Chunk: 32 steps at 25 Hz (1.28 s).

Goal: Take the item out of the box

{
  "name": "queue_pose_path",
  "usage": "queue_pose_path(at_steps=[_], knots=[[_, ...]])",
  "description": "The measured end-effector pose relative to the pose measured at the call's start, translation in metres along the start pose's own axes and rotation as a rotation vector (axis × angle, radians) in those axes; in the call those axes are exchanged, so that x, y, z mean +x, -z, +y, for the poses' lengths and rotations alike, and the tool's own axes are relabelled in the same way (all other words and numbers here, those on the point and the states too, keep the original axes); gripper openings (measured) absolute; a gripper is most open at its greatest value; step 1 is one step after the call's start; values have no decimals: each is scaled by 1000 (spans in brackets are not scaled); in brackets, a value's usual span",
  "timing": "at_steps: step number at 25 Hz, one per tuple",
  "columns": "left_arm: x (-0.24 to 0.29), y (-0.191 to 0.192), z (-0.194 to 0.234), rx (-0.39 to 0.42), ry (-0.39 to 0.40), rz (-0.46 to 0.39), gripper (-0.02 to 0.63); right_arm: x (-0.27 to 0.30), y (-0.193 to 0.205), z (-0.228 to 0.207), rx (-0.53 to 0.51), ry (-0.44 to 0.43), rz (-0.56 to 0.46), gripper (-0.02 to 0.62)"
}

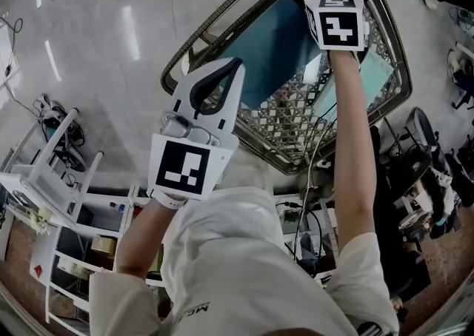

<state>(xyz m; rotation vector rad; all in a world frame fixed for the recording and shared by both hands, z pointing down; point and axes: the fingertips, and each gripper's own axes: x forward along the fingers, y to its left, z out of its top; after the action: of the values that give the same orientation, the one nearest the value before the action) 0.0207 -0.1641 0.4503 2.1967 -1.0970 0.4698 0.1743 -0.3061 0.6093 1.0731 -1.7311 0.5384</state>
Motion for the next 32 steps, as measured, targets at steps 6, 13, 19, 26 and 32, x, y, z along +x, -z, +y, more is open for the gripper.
queue_pose_path(at_steps=[6,13,19,26,32], knots=[[-2,0,-6,13,10,-3,25,-21,-5,-1,42,6,-62,14],[-13,-3,-18,34,25,-17,25,-67,-12,0,58,50,-158,14],[-30,-5,-27,56,42,-33,25,-118,-20,12,71,67,-255,14],[-65,-11,-35,121,57,-79,25,-199,-30,36,68,100,-382,14],[-101,-18,-40,138,64,-119,25,-273,-41,67,71,150,-516,14]])
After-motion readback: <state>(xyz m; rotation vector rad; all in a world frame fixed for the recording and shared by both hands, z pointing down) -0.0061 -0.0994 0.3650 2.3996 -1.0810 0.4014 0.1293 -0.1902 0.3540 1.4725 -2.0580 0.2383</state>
